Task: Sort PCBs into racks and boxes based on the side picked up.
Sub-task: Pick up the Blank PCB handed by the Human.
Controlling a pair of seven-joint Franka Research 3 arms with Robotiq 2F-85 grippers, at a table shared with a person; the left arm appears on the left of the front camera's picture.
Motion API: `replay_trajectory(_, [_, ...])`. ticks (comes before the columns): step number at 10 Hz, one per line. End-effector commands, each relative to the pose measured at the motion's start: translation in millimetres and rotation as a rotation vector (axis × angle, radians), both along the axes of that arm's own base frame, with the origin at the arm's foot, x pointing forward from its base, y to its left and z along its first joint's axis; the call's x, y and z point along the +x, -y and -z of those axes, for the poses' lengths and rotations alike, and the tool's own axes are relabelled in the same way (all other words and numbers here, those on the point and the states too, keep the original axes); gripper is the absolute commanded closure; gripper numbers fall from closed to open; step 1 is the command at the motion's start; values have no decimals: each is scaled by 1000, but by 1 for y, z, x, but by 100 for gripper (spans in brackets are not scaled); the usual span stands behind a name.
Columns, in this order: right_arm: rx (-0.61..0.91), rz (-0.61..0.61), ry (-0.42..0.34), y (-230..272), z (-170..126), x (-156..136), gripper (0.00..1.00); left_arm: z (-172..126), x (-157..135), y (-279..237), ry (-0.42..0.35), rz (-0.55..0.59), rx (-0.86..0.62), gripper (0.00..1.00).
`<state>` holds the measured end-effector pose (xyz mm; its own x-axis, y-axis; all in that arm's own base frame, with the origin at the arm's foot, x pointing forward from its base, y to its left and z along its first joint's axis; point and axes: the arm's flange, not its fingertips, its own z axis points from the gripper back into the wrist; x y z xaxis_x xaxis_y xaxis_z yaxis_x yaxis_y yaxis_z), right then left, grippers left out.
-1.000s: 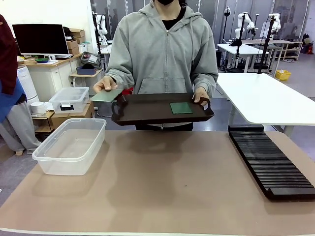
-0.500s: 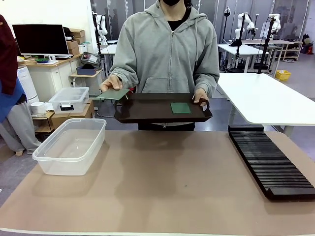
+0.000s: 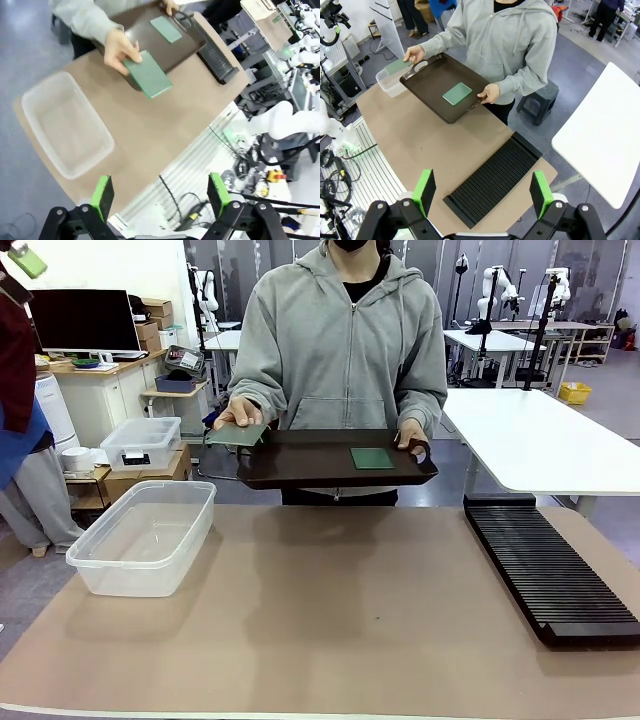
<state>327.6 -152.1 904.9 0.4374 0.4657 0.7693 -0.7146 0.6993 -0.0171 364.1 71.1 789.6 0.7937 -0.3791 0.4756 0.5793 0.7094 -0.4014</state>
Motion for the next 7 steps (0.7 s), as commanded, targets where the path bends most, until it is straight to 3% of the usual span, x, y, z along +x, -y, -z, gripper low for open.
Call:
replay_trajectory(1, [9,-16,0,-2,1,-2,0,11,13,-2,-136,-65,-113,0])
replay_trajectory(4, [9,-16,0,-2,1,-2,0,70,20,18,-284,-141,-280,0])
replay_trajectory(7, [9,-16,0,-2,1,-2,0,119,21,42,-323,-192,-376,0])
